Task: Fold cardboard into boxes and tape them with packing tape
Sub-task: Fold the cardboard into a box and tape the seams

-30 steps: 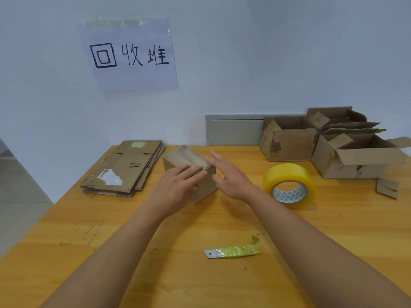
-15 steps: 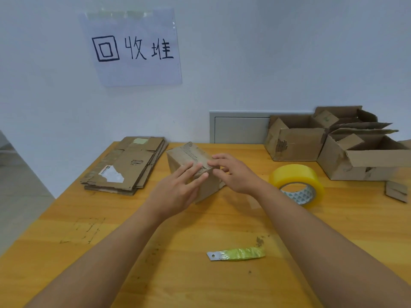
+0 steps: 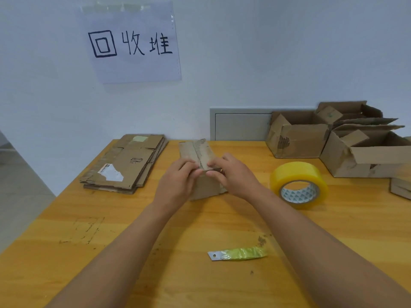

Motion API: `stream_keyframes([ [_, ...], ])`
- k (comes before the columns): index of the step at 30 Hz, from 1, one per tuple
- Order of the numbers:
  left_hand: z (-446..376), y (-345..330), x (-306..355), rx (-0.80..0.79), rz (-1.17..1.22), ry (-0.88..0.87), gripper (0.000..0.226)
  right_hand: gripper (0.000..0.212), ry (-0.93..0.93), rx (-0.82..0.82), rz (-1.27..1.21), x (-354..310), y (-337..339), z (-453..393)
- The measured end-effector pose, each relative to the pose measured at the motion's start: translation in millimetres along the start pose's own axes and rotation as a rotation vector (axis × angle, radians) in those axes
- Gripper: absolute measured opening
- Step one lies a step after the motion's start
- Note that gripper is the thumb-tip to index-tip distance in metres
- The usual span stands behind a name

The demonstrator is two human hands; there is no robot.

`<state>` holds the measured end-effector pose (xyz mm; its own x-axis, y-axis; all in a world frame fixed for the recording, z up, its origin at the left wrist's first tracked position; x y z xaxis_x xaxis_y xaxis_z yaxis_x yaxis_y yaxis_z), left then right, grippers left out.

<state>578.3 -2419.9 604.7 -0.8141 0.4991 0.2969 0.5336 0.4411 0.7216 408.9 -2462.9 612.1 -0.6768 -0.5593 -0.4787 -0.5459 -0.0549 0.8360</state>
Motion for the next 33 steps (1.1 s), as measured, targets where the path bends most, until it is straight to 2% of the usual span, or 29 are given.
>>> stream_keyframes([
  [4,1,0,-4,-0.057,-0.014,-0.043,0.035,0.037,0.020,0.026,0.040,-2,-5,5],
  [9,3,0,-3,-0.033,0.059,0.029,0.016,0.036,0.038,0.045,0.031,-10,-1,9],
  [13,15,14,8,-0.035,0.120,0.009,0.031,0.035,0.096,0.069,0.081,-21,5,22],
  [16,25,17,13,-0.065,0.152,0.000,0.036,0.044,0.130,0.097,0.099,-25,0,35],
  [20,29,12,14,-0.059,0.189,0.027,0.020,0.051,0.124,0.167,0.065,-24,-8,43],
  [23,26,11,18,-0.046,0.195,0.048,0.017,0.058,0.065,0.130,0.112,-26,-6,43],
  [27,29,13,19,-0.087,0.213,0.073,0.017,0.040,0.133,0.193,0.268,-33,-6,48],
  [33,28,9,18,-0.081,0.216,0.131,0.012,0.024,0.141,0.319,0.289,-36,-16,51],
])
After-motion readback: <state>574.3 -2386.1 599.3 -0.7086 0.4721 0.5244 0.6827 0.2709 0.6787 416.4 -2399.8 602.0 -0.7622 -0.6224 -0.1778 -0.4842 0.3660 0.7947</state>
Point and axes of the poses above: each hand's wrist, its own z-axis away from the middle knuckle, its own y-axis out of the back of the hand, x = y × z, the point moved 4 cm from there along -z, towards the middle knuckle, and after that the axes turned 6 degrees about -x, right-handed, at the moved point
